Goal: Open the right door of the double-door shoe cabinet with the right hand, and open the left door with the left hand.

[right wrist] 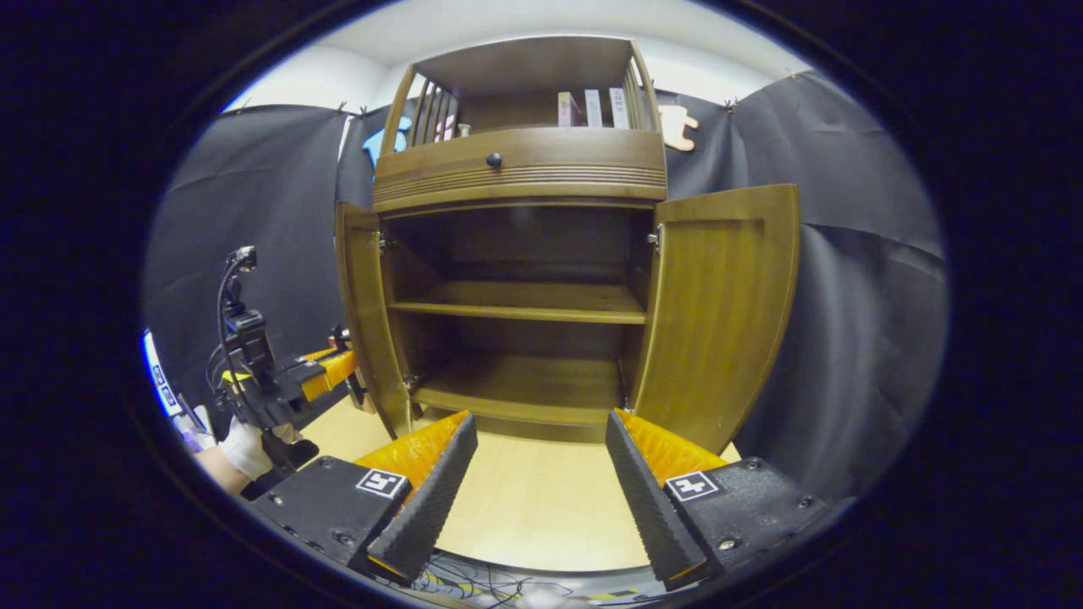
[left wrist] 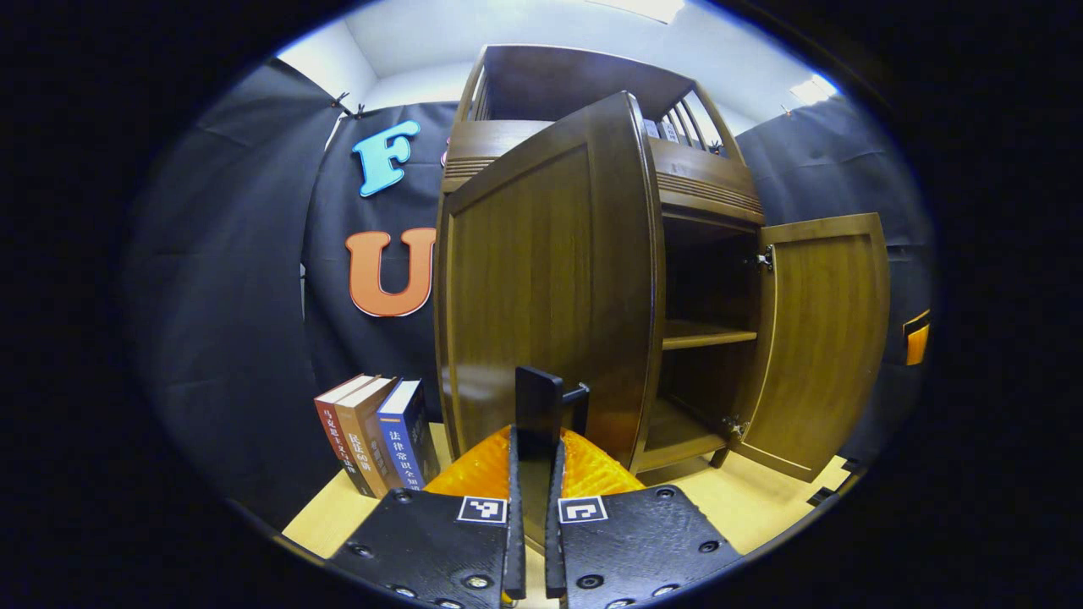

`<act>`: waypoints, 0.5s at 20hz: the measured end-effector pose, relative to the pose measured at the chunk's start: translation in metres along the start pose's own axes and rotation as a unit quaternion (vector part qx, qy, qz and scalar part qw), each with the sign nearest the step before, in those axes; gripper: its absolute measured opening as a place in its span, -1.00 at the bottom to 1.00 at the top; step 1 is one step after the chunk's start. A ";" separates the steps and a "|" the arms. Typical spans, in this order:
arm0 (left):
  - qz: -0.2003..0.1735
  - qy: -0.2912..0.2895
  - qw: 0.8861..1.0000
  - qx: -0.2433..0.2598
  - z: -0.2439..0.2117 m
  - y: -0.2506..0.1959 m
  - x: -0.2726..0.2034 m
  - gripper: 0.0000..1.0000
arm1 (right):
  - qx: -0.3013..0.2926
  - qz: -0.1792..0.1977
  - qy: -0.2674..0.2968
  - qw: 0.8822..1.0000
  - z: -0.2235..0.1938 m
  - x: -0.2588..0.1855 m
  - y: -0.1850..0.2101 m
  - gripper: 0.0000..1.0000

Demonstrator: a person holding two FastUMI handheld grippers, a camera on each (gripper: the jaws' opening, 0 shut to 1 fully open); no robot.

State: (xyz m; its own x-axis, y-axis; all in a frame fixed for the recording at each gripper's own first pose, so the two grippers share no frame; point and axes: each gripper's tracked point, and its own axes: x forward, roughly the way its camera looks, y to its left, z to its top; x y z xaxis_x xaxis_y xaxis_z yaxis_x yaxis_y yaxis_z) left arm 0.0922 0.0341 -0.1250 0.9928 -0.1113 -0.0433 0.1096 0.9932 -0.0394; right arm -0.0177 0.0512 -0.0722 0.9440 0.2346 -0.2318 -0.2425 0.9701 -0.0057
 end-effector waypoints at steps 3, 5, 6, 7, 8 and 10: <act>0.012 -0.001 1.000 -0.003 0.001 0.016 -0.008 -0.96 | 0.000 0.007 0.000 1.000 0.000 0.001 0.008 0.93; 0.015 0.000 1.000 -0.002 -0.001 0.027 -0.013 -0.96 | -0.002 0.011 0.000 1.000 0.000 0.002 0.012 0.93; 0.016 0.000 1.000 -0.003 0.000 0.033 -0.015 -0.97 | -0.001 0.014 -0.001 1.000 0.001 0.003 0.015 0.93; 0.015 -0.002 1.000 -0.003 -0.001 0.038 -0.019 -0.97 | -0.001 0.015 -0.001 1.000 0.001 0.003 0.017 0.93; 0.014 -0.002 1.000 -0.002 -0.001 0.045 -0.020 -0.96 | -0.001 0.018 -0.002 1.000 0.001 0.003 0.019 0.93; 0.014 -0.005 1.000 -0.003 -0.002 0.058 -0.024 -0.96 | -0.003 0.022 -0.002 1.000 0.002 0.005 0.024 0.93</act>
State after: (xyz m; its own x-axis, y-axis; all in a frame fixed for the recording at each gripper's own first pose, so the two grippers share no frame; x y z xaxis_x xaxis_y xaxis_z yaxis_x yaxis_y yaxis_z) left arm 0.0749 0.0947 -0.1283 0.9960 -0.0829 -0.0338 0.0814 0.9957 -0.0438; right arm -0.0189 0.0756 -0.0719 0.9334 0.2774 -0.2277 -0.2853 0.9584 -0.0018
